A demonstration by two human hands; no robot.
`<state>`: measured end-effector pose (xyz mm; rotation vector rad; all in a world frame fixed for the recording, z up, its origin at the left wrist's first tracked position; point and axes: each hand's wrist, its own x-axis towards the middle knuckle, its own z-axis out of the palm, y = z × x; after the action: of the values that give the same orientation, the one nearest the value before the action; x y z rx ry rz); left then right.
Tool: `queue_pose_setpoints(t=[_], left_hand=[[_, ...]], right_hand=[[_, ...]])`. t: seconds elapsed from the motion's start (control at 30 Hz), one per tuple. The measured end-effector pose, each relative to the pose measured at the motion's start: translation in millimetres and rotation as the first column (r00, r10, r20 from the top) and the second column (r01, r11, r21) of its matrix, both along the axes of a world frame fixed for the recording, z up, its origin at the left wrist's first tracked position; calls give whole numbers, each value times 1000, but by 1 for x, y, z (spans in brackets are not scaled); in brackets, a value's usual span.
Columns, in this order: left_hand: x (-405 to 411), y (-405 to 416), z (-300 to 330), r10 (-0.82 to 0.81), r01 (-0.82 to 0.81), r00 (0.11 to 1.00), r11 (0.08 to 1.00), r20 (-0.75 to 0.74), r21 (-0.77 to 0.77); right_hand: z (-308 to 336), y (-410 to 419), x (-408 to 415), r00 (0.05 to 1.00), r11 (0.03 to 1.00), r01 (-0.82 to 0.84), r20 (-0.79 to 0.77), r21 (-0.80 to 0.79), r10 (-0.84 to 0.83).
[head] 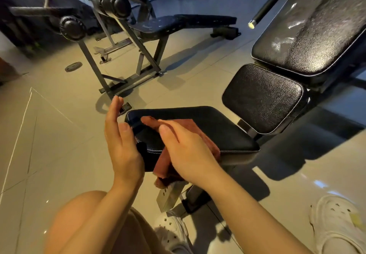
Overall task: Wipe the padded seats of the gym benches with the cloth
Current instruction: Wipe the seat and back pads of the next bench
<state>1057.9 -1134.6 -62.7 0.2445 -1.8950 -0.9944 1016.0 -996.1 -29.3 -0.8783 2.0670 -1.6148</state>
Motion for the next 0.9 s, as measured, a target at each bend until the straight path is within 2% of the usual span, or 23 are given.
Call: queue_pose_setpoints(t=[0.07,0.17,0.23,0.27,0.33,0.37,0.4,0.47,0.53,0.57,0.7,0.8,0.9], left_hand=[[3,0,1,-18,23,997,997,-69,79],[3,-1,2,-34,70,988,969,-153,235],[1,-1,2,-13,47,989,972,-144,232],[0,-1,2,2,25,992,978,-128,209],[-1,0,0,20,-7,996,989,-84,151],[-1,0,0,34,-25,998,991,-61,134],[-2,-1,-1,49,-43,998,991,-42,129],[-2,-3,-3,75,-73,997,990,-9,123],[-1,-2,-3,80,-81,997,991,16,105],[-1,-2,-3,77,-78,997,992,23,100],[-1,-1,-3,72,-74,997,992,21,100],[-2,0,-3,79,-81,996,994,32,76],[-1,-2,-3,67,-69,997,995,38,67]], right_hand=[[25,-8,4,974,975,-60,199,-214,104],[44,-9,-17,797,883,20,540,-469,268],[39,-4,-41,728,851,169,645,-497,233],[31,-1,-56,762,879,218,637,-424,118],[6,12,-85,865,940,302,460,-156,-201],[-6,21,-96,886,944,323,373,-72,-275],[-18,29,-106,905,956,293,327,-15,-272],[-34,38,-114,968,984,89,220,153,-122],[-48,40,-112,997,909,-76,26,411,71],[-54,40,-110,992,879,-72,-59,472,113],[-68,33,-100,980,909,-18,-171,417,98],[-69,17,-81,938,898,-74,-275,434,210],[-45,-6,-53,887,911,-144,-359,387,292]])
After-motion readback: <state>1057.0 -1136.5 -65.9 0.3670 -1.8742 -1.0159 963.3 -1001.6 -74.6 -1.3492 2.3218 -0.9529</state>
